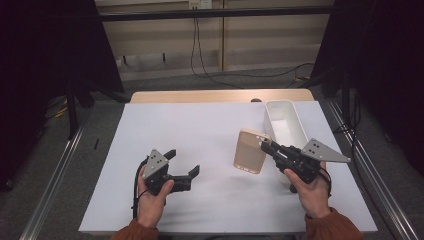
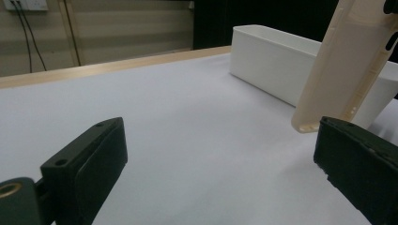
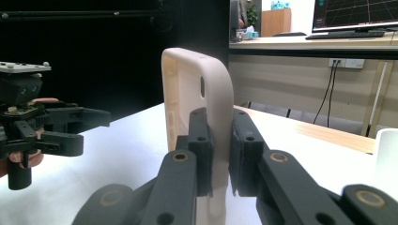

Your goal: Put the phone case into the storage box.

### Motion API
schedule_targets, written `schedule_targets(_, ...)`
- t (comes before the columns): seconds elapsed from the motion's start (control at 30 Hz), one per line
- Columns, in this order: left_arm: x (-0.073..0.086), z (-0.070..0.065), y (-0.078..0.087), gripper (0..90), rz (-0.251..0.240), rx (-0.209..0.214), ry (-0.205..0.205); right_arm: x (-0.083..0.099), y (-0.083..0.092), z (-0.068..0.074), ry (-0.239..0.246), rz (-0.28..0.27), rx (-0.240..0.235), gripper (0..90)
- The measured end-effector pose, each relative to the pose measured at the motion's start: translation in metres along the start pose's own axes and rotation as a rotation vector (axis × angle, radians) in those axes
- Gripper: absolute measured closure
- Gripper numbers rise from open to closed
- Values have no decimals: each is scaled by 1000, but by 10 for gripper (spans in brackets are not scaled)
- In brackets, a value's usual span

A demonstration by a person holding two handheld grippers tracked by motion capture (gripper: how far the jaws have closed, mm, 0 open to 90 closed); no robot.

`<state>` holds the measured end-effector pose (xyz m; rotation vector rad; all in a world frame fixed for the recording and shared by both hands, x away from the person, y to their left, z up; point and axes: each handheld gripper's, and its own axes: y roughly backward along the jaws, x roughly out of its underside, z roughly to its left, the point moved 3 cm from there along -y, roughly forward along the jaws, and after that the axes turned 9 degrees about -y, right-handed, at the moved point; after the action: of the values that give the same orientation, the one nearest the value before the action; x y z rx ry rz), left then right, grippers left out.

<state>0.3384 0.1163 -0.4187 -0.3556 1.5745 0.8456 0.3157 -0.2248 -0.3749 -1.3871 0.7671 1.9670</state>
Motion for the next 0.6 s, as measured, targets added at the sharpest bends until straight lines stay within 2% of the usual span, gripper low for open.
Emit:
schedule_targets(0.23, 3, 8, 14, 29, -11, -26, 7, -3, 4, -4, 6, -5, 8, 809)
schedule_targets(0.3, 4, 11, 18, 29, -16, -44, 7, -4, 4, -4, 9, -4, 10, 809)
schedule_targets(0.47, 9, 16, 28, 29, -11, -53, 0, -6, 4, -6, 12, -3, 13, 809)
schedule_targets(0.5, 10, 19, 30, 29, -7, -60, 12, -6, 4, -6, 9, -4, 14, 810)
schedule_targets(0.6, 13, 21, 35, 29, -9, -70, 9, -6, 3, -8, 15, -5, 17, 809)
